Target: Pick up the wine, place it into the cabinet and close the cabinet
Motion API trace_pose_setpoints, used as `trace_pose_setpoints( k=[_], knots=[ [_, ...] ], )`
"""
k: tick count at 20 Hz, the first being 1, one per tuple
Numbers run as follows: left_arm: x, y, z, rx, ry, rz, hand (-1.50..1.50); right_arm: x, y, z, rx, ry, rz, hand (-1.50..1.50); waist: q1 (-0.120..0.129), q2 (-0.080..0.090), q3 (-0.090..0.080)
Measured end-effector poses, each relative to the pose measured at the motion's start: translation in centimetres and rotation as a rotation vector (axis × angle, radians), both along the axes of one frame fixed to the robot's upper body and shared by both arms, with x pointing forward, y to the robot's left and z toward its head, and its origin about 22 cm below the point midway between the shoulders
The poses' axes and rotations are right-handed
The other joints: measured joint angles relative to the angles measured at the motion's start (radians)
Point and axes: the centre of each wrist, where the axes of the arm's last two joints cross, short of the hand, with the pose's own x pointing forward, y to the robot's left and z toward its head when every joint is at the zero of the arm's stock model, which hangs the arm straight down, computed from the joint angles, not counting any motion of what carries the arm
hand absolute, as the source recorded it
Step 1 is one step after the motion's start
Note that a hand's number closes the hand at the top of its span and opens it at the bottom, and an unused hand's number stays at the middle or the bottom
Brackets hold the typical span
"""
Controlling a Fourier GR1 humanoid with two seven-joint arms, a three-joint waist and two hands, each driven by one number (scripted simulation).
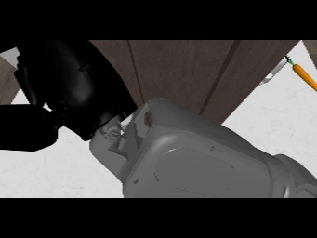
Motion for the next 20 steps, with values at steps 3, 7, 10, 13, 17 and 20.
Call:
trace_pose_setpoints(
  k=[3, 7, 10, 13, 17, 20],
  knots=[
    [0.3, 1.0, 0.5, -0.003, -0.002, 0.002, 1.50, 2.5, 0.5, -0.2, 0.004, 0.009, -0.048, 1.50, -0.002, 0.002, 0.000],
    [0.4, 1.5, 1.2, 0.010, -0.010, 0.006, 1.50, 5.8, 0.5, -1.1, -0.002, 0.003, -0.094, 1.50, 0.000, -0.006, 0.000],
    [0.4, 1.7, 1.7, 0.013, -0.015, 0.008, 1.50, 6.8, 0.3, -1.6, -0.021, 0.009, -0.085, 1.50, 0.002, -0.022, 0.000],
    [0.5, 1.7, 2.1, 0.011, -0.020, 0.012, 1.50, 7.4, 0.1, -2.4, -0.029, -0.023, -0.065, 1.50, 0.005, -0.035, -0.004],
    [0.8, 1.7, 2.2, 0.002, -0.026, 0.025, 1.50, 7.9, -0.2, -3.4, -0.028, -0.090, -0.032, 1.50, 0.004, -0.044, -0.013],
    [0.8, 1.7, 2.4, 0.005, -0.024, 0.027, 1.50, 8.3, -0.5, -4.0, -0.037, -0.135, -0.020, 1.50, 0.008, -0.049, -0.018]
  ],
)
